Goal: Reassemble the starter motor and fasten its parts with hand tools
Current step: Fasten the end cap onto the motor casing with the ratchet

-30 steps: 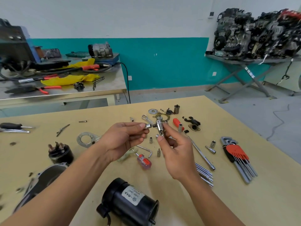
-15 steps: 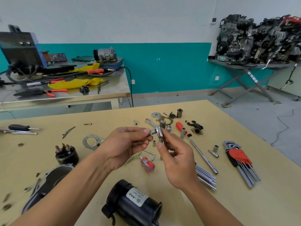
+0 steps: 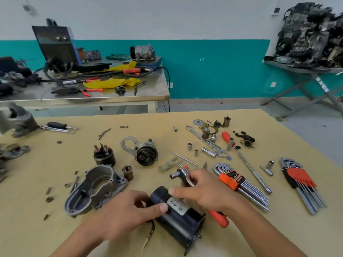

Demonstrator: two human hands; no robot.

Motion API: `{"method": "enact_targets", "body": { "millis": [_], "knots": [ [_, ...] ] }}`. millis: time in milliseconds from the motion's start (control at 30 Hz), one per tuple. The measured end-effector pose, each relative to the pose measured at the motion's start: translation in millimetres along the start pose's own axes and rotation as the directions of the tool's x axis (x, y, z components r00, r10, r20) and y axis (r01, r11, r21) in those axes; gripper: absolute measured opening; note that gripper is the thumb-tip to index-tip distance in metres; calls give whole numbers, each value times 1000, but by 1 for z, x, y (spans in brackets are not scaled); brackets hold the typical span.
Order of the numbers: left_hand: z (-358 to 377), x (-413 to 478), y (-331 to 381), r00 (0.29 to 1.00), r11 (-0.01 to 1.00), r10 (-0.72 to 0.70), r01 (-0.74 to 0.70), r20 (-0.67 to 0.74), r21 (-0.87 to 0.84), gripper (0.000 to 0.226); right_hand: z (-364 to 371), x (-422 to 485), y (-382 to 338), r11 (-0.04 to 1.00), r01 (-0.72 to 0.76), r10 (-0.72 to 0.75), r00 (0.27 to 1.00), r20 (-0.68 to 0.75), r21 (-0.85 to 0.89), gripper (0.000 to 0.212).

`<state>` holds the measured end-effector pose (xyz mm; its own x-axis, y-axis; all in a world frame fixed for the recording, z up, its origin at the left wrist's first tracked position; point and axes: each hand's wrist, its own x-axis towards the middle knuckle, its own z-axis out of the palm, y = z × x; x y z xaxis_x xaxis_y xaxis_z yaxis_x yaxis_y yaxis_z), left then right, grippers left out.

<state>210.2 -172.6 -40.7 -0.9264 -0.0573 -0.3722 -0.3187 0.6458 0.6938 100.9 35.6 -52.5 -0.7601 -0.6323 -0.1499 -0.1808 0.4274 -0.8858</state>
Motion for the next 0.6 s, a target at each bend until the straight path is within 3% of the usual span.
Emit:
{"method": "enact_targets", "body": {
  "millis": [67,200,267,367,433,500,600],
  "knots": [
    [12,-2,1,998,988,59,-63,-32,-143,63,12,1,-2,996,-50,51,999,16,-80,50],
    [27,0,0,987,930,29,-86,-161,-358,49,12,1,-6,996,-87,87,996,14,-34,66],
    [32,4,0,974,887,8,-110,-225,-449,53,11,-1,-6,992,-88,92,995,-38,94,53],
    [41,11,5,925,769,14,-253,-380,-587,80,15,0,-10,960,42,11,982,-187,276,26],
    [42,18,10,862,740,53,-373,-504,-560,91,16,5,-14,934,160,-55,948,-313,320,24],
    [39,24,12,794,743,100,-460,-599,-486,89,17,11,-19,951,230,-127,899,-419,204,33],
    [33,27,7,714,764,189,-538,-675,-356,78,23,16,-20,951,307,-255,848,-464,37,34]
  ]
}}
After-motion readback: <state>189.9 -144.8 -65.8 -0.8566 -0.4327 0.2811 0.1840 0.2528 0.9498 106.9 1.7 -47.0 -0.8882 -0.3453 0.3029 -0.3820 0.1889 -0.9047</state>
